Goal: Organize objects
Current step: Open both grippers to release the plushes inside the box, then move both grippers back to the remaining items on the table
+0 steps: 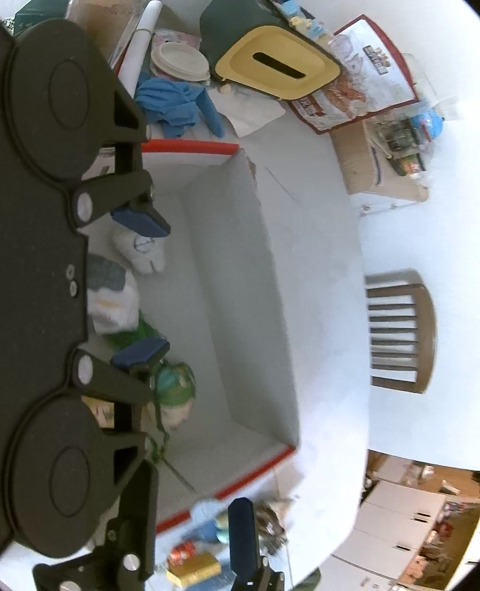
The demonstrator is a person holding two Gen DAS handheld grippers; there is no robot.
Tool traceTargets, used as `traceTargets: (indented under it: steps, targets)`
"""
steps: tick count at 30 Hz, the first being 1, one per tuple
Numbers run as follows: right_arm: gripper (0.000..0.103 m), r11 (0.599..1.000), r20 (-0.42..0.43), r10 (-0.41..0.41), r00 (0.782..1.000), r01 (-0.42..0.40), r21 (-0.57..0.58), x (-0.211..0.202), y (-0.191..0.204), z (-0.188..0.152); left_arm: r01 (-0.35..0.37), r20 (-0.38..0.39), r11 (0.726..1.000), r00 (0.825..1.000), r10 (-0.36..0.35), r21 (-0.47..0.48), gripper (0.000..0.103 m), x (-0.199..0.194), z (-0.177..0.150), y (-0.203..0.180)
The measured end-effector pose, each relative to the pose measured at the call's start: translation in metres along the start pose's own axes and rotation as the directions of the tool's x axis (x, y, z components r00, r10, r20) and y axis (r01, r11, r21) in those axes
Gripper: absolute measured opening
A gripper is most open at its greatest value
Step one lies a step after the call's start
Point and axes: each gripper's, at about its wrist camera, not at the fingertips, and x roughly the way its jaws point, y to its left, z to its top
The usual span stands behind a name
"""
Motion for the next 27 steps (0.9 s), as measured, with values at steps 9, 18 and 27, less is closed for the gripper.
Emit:
traceTargets:
  steps: [9,18,27]
  targets:
    - [0.080,0.999,0.080,-0.035,0.996,0.033,0.031,-0.056,-0.022,-0.010,0.048,0.108,0.999,0.993,-0.047,-0.013,0.064,-0.040,0.010,-0.027]
    - [0.080,0.990,0.120,-0.116,0.986,0.104,0.099,-0.111,-0.065,-0.034,0.089,0.184,0.996,0.979,-0.086,-0.008,0.067,-0.061,0.017,-0.066]
    - [0.080,0.959,0.098,-0.246,0.964,0.227,0.169,-0.144,-0.122,-0.065,0.105,0.209,0.994,0.972,-0.110,0.034,0.075,-0.063,0.025,-0.110]
